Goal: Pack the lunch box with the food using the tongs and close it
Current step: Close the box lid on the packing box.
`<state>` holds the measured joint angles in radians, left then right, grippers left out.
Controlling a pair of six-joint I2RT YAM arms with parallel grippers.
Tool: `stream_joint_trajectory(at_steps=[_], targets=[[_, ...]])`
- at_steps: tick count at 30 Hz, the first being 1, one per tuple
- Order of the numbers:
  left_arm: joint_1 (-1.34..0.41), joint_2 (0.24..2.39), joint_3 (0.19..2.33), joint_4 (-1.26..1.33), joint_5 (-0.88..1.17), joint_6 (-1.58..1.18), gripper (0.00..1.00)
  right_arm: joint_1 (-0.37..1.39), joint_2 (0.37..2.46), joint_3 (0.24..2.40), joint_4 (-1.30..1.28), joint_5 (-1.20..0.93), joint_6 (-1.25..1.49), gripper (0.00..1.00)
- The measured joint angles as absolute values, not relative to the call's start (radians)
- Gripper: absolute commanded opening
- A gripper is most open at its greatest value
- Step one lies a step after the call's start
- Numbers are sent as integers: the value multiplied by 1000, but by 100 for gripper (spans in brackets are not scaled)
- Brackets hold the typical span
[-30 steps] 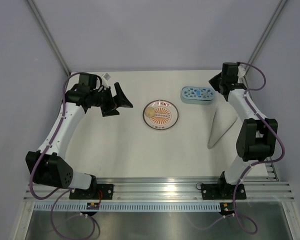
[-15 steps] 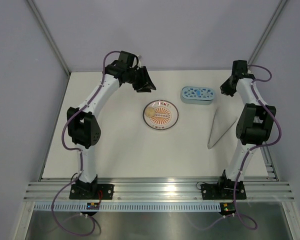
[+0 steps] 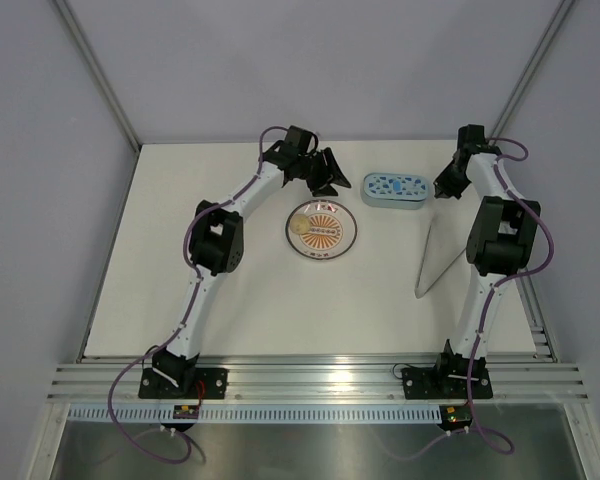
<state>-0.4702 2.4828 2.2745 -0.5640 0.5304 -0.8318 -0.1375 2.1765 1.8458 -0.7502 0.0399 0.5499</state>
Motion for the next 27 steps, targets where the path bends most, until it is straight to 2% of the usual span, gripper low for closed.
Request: stream_joint_trajectory(at_steps=[6,20,27], targets=[[-498,2569,2328,-487,552,-893,54,-138,2194,1863,-751,-20,542,0],[-491,2574,2323,-476,557,-872,56,-137,2263,1963,-757,-105,511,0],[-489,2549,2259,-510,556,-818,56,-124,2184,1825,-672,-103,495,0]])
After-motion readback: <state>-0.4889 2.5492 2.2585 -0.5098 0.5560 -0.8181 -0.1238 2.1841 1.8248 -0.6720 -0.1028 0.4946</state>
